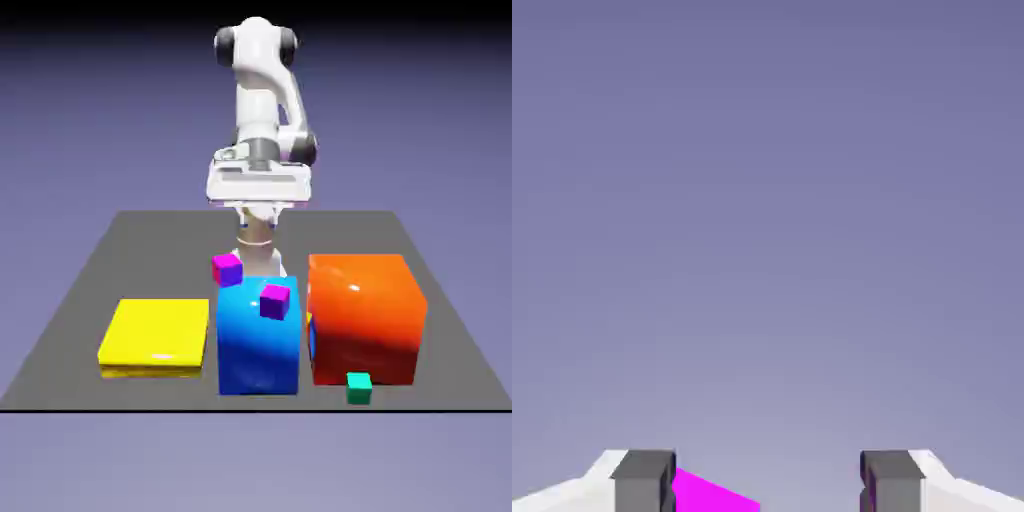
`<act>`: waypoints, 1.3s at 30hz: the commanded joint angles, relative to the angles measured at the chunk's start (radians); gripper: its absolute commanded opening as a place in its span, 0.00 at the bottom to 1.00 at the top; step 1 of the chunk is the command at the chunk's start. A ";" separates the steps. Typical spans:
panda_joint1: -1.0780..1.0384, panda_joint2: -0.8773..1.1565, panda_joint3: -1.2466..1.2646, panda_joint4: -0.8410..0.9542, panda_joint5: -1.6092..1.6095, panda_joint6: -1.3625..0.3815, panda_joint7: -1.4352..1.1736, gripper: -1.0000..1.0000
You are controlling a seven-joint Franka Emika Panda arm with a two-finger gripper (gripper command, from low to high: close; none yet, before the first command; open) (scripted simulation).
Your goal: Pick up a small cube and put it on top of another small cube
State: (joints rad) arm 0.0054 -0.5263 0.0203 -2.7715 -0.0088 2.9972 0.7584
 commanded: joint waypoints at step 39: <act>-0.213 1.413 0.657 1.244 -0.285 -1.286 0.562 0.50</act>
State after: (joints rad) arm -0.2080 0.8871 0.6772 -1.5275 -0.2943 1.7110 1.3200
